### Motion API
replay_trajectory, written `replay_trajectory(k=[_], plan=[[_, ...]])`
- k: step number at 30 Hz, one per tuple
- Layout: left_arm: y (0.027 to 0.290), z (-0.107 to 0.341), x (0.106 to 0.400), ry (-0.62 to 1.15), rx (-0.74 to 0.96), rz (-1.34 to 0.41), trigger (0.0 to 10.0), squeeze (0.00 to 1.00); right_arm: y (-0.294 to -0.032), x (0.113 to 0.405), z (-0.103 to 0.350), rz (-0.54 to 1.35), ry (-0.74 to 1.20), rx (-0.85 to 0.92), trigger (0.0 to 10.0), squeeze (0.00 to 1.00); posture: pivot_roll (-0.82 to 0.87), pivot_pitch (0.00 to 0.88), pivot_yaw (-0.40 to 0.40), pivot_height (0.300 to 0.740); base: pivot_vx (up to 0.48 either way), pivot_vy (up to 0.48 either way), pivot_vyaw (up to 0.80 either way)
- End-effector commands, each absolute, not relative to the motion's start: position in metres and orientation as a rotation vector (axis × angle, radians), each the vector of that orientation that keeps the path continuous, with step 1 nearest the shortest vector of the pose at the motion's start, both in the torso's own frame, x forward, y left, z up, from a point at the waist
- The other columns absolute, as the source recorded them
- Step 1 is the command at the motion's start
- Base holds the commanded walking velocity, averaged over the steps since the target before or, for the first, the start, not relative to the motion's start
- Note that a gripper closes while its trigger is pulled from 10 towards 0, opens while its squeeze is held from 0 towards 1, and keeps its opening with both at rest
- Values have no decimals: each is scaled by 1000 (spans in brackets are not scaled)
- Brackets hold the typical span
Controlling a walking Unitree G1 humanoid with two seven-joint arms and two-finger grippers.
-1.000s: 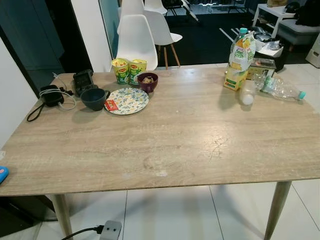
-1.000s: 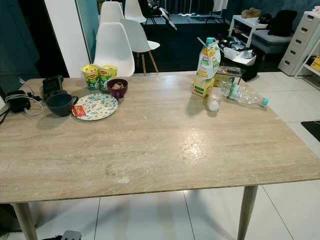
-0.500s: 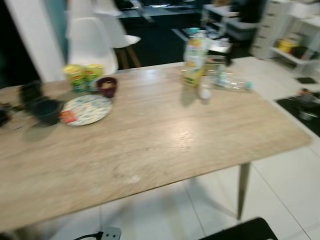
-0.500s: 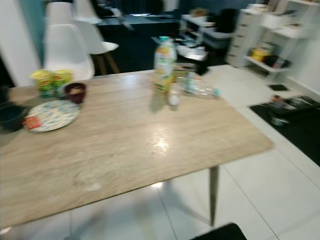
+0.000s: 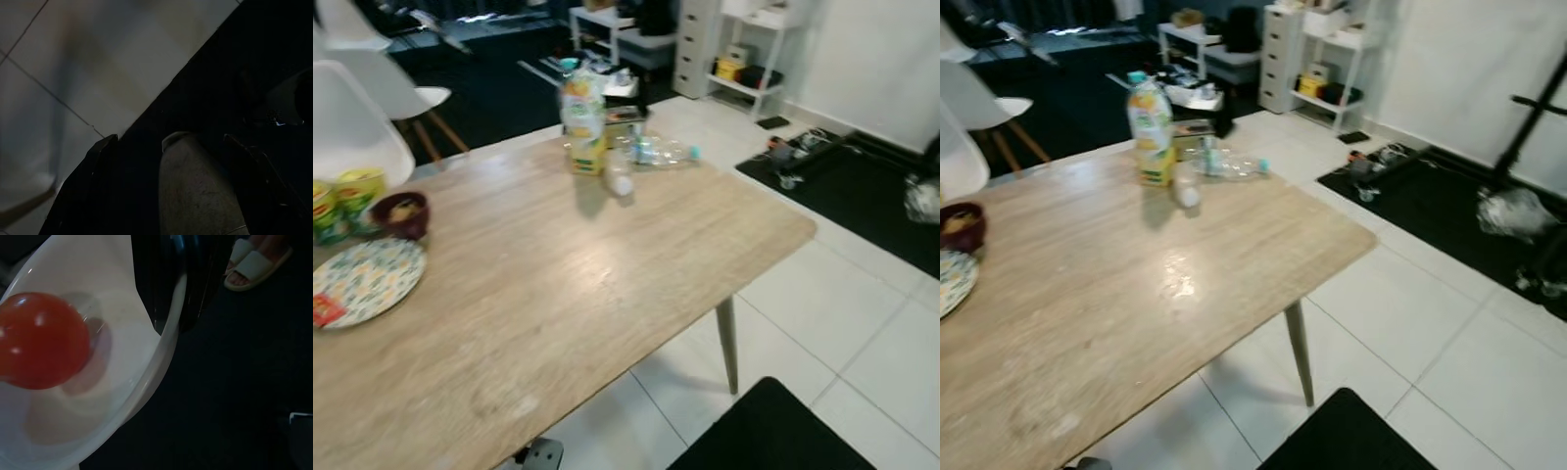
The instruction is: Restocking fridge
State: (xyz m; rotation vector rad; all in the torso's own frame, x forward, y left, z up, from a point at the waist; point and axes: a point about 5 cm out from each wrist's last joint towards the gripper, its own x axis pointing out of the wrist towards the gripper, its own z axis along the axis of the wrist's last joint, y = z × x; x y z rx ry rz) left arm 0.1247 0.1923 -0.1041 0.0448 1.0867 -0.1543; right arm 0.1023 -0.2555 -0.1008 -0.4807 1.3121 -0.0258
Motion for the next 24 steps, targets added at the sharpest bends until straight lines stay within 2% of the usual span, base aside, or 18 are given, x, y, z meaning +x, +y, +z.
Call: replay_trajectory(k=[1, 24], plan=[[195, -106, 117, 1113, 64, -168, 10000, 0, -257, 105, -100, -26, 1301, -501, 10000, 0, 36, 0, -20, 740, 0, 0, -800], [191, -107, 114, 1119, 72, -199, 10000, 0, -253, 107, -100, 6, 1307, -525, 10000, 0, 42, 0, -18, 740, 0, 0, -797]])
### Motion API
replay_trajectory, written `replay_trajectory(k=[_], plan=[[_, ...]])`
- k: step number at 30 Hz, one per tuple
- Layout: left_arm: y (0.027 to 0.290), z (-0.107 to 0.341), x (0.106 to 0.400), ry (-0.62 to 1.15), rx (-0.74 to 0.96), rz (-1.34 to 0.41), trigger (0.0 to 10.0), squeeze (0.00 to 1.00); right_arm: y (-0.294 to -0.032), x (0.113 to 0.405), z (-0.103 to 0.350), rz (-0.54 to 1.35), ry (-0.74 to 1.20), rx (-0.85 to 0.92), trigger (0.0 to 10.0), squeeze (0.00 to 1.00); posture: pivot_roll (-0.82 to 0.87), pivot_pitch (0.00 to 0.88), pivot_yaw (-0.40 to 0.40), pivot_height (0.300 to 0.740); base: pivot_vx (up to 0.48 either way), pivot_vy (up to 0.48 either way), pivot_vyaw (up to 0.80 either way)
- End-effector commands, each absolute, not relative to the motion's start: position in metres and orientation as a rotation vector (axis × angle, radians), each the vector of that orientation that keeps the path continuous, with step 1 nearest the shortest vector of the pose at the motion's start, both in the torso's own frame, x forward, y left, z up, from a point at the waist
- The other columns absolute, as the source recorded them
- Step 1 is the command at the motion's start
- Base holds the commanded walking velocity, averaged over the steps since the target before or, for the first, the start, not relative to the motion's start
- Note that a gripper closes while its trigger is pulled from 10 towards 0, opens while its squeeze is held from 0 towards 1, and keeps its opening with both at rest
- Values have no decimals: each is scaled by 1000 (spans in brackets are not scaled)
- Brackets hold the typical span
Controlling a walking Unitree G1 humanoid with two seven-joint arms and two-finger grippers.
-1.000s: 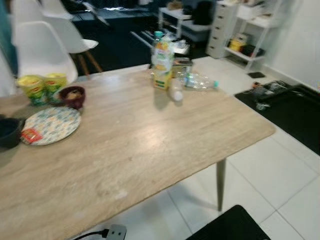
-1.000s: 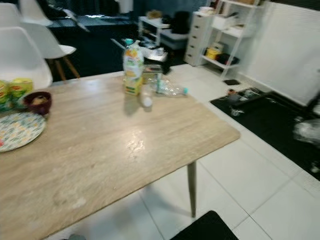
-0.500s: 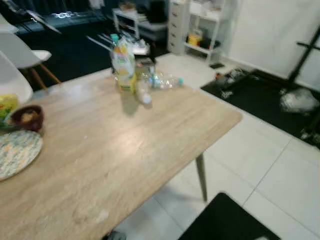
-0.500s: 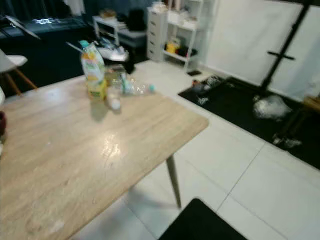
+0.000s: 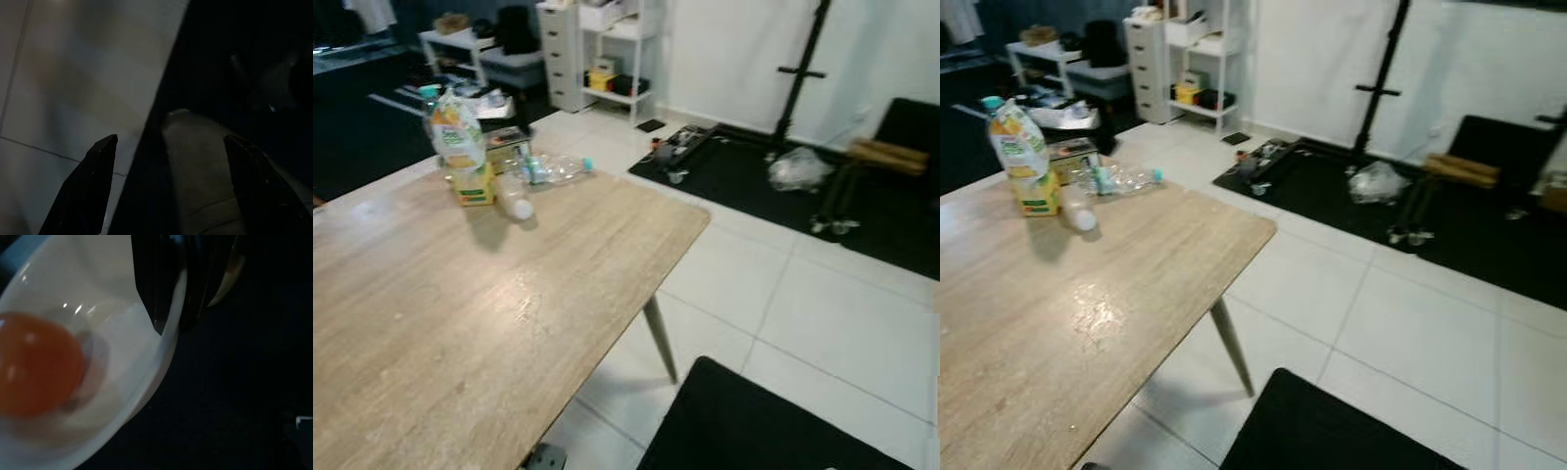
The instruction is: Restocking fridge
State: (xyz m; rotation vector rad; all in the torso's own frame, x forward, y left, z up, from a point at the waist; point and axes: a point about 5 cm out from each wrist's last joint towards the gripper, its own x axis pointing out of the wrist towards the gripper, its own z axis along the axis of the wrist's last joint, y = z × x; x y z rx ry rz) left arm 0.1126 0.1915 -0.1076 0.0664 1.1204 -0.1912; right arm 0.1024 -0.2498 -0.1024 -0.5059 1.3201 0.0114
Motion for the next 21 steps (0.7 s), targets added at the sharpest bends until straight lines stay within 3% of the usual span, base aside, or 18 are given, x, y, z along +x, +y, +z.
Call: replay_trajectory(k=[1, 21], plan=[[191, -107, 114, 1119, 72, -199, 10000, 0, -253, 107, -100, 6, 1307, -525, 10000, 0, 42, 0, -18, 740, 0, 0, -788], [192, -107, 115, 1125, 83, -209, 10000, 0, -251, 106, -101, 35, 1312, -554, 10000, 0, 43, 0, -21, 740, 0, 0, -799]])
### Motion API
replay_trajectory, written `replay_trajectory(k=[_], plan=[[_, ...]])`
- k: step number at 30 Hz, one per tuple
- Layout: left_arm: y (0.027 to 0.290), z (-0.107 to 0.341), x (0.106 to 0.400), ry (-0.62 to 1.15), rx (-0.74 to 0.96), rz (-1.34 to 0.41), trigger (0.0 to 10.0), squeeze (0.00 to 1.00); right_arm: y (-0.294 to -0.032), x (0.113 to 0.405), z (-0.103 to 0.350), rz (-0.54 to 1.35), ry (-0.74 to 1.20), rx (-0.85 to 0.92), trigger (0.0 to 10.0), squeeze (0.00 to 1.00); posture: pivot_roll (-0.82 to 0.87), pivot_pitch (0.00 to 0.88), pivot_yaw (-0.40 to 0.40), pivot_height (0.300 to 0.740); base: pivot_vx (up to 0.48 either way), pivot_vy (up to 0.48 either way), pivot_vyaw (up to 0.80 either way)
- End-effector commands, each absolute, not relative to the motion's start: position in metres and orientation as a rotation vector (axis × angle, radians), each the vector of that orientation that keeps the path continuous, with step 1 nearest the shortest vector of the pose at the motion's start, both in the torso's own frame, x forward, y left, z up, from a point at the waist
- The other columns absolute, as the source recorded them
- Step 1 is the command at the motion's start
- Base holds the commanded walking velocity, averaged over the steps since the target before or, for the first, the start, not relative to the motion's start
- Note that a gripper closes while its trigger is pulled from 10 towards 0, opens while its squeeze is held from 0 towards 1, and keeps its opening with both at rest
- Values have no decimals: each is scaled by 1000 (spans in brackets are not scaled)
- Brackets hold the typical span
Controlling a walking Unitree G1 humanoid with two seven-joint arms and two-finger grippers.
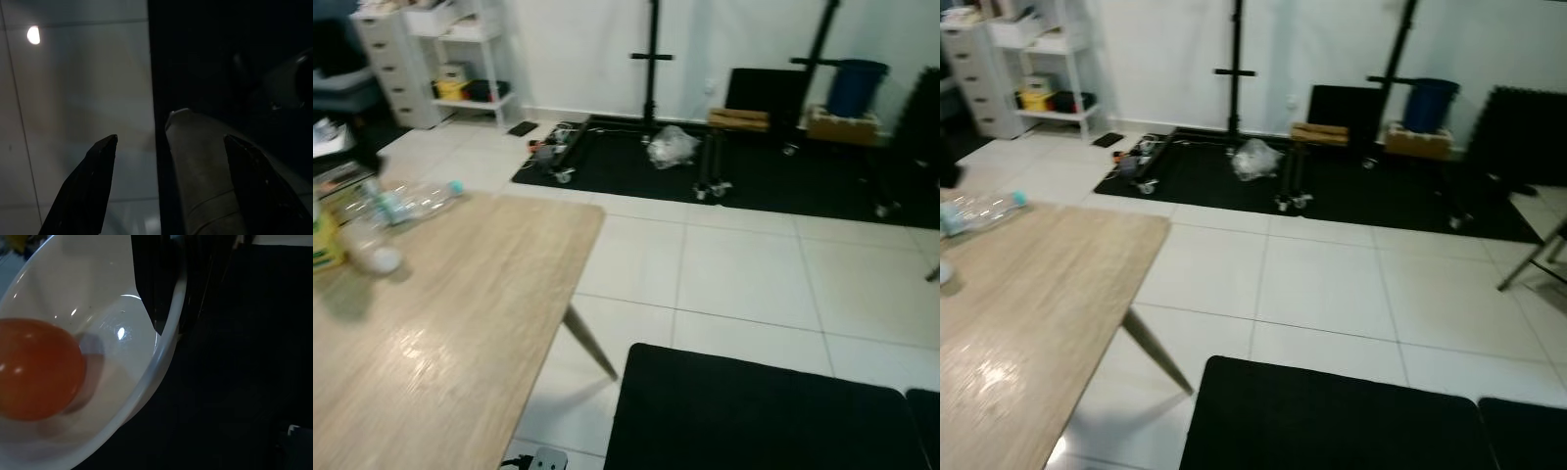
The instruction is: Restocking fridge
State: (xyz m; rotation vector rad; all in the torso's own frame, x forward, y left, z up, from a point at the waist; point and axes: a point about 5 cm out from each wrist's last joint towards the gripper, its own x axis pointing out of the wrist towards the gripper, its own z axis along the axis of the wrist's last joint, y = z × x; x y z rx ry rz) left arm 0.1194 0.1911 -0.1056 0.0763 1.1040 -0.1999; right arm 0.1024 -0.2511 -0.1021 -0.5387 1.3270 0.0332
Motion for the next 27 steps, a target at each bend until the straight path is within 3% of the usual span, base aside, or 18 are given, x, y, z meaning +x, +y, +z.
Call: replay_trajectory(k=[1, 19, 23, 27], plan=[[191, -107, 116, 1123, 83, -209, 10000, 0, -251, 106, -101, 36, 1312, -555, 10000, 0, 42, 0, -21, 740, 0, 0, -800], [191, -107, 116, 1117, 73, -186, 10000, 0, -251, 105, -102, 46, 1313, -558, 10000, 0, 39, 0, -17, 740, 0, 0, -795], [191, -107, 117, 1117, 71, -184, 10000, 0, -250, 104, -102, 53, 1313, -564, 10000, 0, 38, 0, -18, 740, 0, 0, 0], [190, -107, 116, 1118, 69, -185, 10000, 0, -250, 104, -102, 54, 1317, -558, 10000, 0, 38, 0, -18, 740, 0, 0, -794]])
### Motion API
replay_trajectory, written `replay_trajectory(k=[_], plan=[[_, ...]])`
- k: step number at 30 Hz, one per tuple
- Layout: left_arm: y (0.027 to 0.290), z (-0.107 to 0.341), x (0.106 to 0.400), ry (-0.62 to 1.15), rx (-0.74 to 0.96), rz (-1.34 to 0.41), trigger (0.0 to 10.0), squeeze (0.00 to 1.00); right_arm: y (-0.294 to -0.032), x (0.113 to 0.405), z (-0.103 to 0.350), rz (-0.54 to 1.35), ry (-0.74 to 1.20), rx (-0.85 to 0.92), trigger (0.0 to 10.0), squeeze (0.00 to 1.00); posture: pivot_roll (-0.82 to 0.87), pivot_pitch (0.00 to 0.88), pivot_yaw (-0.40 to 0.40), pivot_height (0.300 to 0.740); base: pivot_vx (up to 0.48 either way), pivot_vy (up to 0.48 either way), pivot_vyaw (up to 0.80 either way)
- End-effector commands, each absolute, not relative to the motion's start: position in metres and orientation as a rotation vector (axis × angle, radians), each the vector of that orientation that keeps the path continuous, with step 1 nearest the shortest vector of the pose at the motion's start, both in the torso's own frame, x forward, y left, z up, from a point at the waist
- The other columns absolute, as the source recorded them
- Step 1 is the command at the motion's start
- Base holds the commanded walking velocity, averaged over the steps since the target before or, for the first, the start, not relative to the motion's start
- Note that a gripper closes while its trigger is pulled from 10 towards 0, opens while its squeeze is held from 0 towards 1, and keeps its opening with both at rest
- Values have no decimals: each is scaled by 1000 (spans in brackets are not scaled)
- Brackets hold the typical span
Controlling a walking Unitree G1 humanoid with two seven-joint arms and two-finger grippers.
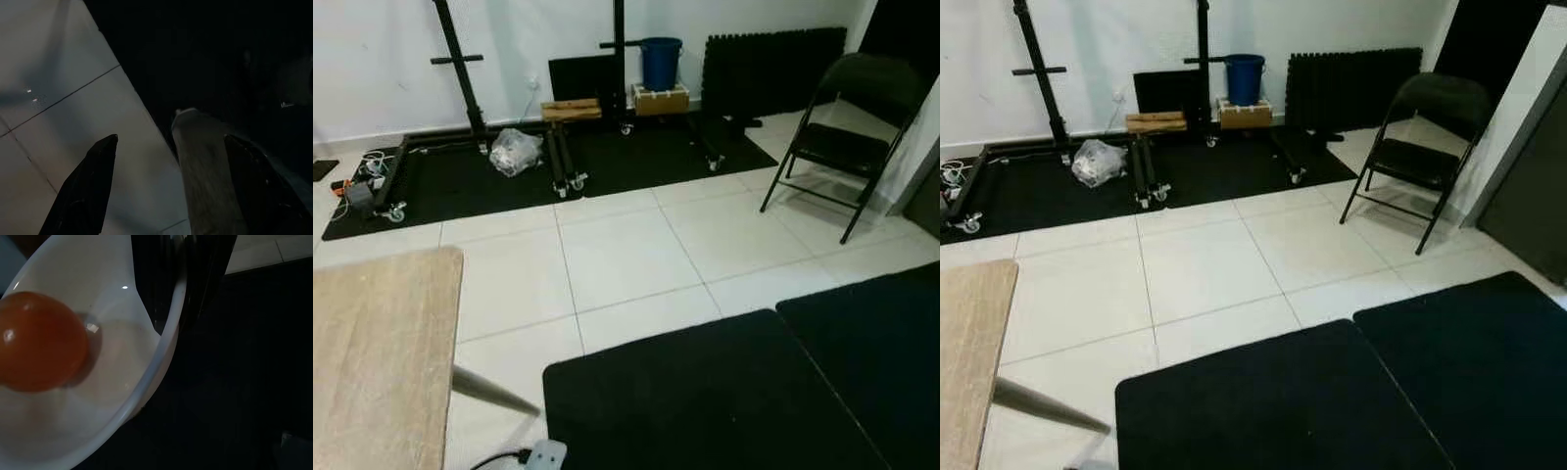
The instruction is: Restocking fridge
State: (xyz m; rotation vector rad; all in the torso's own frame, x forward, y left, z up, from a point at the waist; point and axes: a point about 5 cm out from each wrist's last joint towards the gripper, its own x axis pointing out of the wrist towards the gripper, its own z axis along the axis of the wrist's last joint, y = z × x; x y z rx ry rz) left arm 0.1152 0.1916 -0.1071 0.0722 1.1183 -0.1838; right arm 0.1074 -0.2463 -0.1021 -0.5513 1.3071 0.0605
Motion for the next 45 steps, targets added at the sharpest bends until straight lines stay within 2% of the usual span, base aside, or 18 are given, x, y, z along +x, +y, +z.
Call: replay_trajectory(k=[1, 37, 45], plan=[[190, -107, 116, 1118, 68, -185, 10000, 0, -250, 103, -102, 52, 1317, -556, 10000, 0, 38, 0, -18, 740, 0, 0, -800], [189, -108, 115, 1125, 72, -183, 10000, 0, -250, 105, -102, 60, 1313, -561, 10000, 0, 38, 0, -23, 740, 0, 0, -798], [188, -108, 116, 1123, 75, -190, 10000, 0, -248, 106, -102, 71, 1301, -555, 10000, 0, 37, 0, -22, 740, 0, 0, 0]])
